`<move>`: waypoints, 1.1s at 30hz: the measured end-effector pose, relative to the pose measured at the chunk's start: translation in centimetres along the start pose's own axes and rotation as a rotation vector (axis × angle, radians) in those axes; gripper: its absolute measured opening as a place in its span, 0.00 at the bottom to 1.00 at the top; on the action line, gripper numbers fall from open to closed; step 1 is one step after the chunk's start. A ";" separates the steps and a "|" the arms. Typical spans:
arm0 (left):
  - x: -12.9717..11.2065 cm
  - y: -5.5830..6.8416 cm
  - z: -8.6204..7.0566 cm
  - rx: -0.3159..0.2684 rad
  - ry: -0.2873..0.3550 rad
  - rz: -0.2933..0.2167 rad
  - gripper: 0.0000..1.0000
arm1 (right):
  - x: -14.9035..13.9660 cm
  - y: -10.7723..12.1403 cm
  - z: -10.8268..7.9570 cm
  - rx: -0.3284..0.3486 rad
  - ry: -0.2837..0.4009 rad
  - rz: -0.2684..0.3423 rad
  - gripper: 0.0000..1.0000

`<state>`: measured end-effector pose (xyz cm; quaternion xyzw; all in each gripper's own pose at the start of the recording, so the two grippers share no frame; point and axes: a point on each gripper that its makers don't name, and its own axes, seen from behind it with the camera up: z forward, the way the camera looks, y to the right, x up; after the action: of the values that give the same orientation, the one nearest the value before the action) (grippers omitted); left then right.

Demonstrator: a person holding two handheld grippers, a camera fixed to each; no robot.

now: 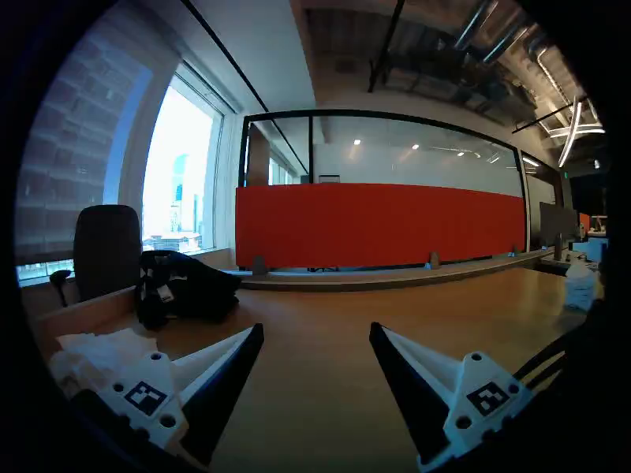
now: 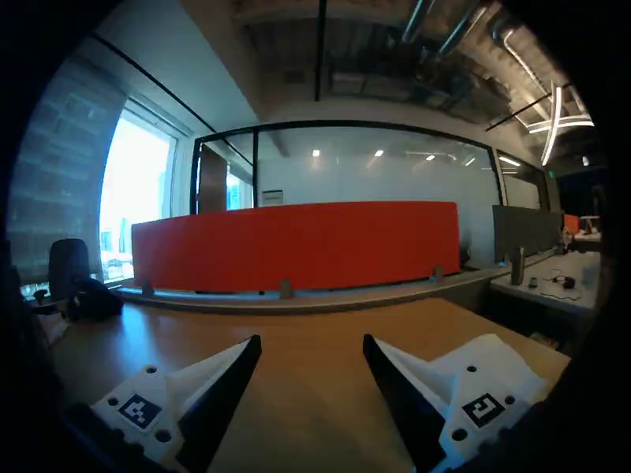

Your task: Fold towel

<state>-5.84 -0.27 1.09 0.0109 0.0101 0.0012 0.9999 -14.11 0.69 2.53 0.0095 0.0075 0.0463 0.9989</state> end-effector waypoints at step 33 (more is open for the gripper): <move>-0.1 0.0 0.0 0.000 0.000 0.000 1.00 | -3.5 0.5 -0.4 -0.006 0.001 0.004 1.00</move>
<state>-5.98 -0.24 1.14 0.0109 0.0103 0.0012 0.9999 -17.62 0.85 2.16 0.0068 0.0077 0.0483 0.9988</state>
